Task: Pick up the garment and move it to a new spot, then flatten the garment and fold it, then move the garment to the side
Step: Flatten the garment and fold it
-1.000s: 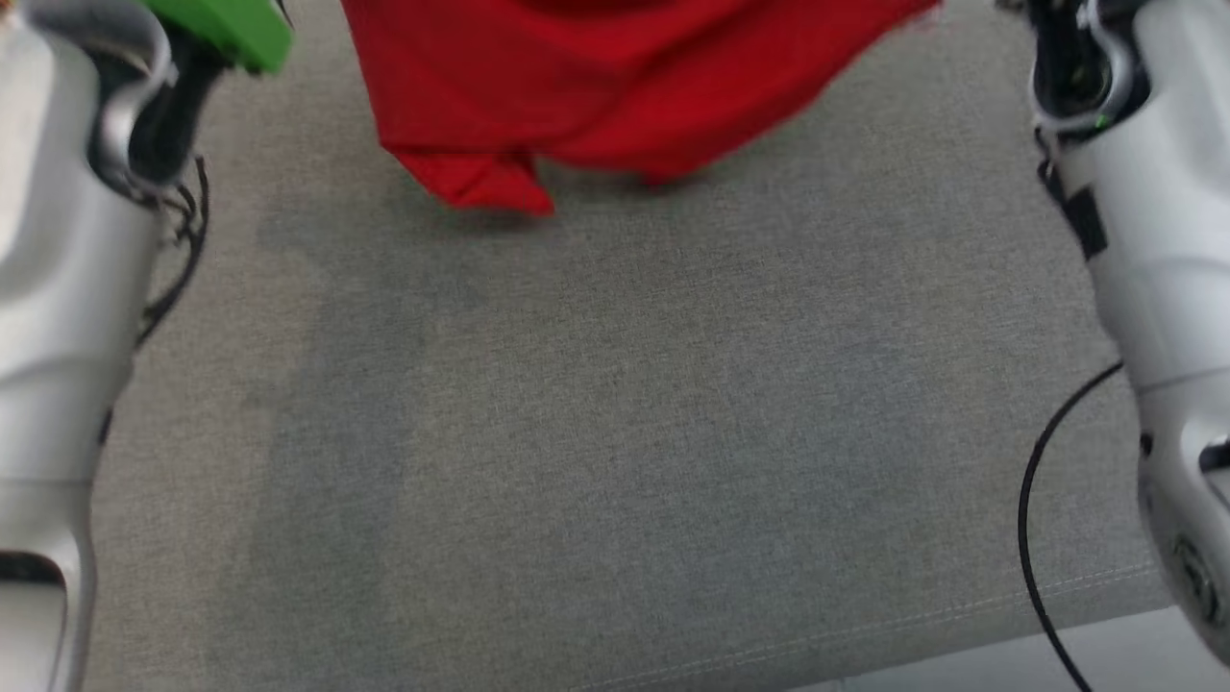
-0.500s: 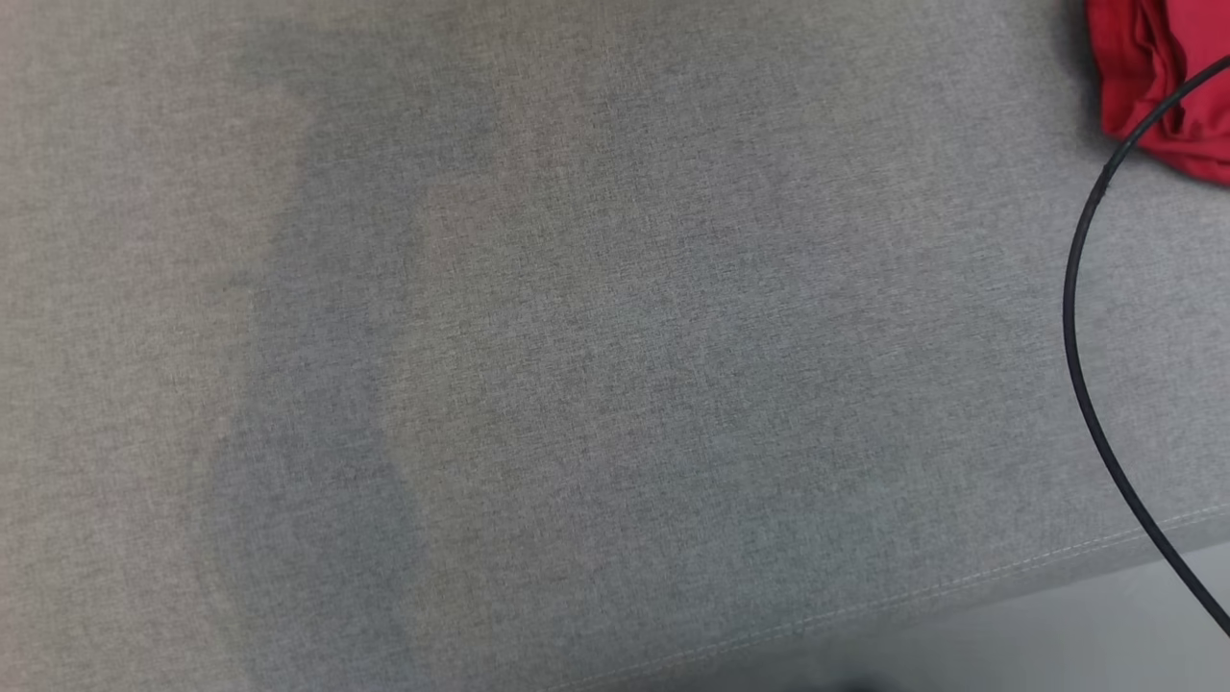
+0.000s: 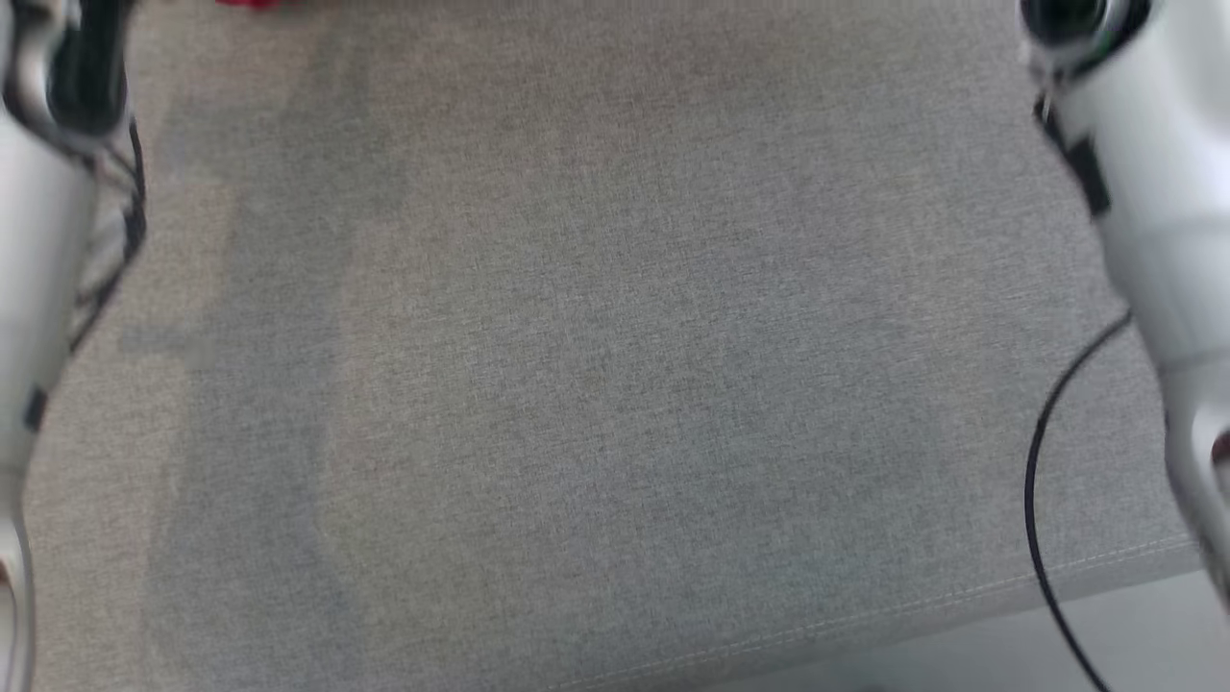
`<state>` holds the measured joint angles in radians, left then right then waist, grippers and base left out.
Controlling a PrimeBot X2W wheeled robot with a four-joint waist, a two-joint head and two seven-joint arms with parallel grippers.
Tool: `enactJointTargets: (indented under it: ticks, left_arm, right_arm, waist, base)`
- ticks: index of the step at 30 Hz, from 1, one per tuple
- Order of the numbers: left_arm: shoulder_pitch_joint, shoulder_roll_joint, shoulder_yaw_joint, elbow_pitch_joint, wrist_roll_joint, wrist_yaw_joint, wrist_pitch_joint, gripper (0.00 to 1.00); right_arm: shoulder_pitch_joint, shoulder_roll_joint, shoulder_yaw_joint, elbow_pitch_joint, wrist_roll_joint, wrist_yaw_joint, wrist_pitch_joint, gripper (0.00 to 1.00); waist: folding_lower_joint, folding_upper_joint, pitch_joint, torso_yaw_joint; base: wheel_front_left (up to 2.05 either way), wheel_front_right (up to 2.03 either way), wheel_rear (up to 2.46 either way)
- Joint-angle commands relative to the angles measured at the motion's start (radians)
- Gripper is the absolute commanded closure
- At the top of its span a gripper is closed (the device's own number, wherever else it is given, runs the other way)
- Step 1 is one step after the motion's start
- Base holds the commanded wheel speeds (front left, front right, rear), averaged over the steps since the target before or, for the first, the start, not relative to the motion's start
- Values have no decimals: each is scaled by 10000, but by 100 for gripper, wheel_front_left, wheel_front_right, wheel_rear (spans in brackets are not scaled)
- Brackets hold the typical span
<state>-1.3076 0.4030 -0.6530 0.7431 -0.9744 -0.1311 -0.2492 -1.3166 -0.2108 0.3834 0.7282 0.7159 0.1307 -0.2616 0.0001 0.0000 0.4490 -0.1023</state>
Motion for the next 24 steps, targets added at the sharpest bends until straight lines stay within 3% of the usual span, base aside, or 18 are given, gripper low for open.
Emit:
enactJointTargets:
  ticks: [1,5,12,24]
  left_arm:
    - [825,218,112,-189,-46,10,-104,100]
    - [2939,308,930,-1159,154,139,-157,100]
    - [6757,-311,2530,-3362,968,673,-157,100]
    - [10722,-1421,3526,-4353,1847,750,-159,100]
  right_arm:
    - [1045,-200,92,-407,148,-3,-34,100]
    - [3415,-662,15,-1835,559,-3,-35,100]
    - [6957,-1015,-312,-3751,875,-3,127,100]
    - [11168,-239,-1776,-5790,-54,-3,1108,100]
  waist:
    - [-1,0,-571,3]
    - [-1,0,-1053,59]
    - [-1,0,-1588,117]
    - [-1,0,-2440,179]
  base:
    - [0,0,0]
    - [0,0,0]
    - [0,0,0]
    - [0,0,0]
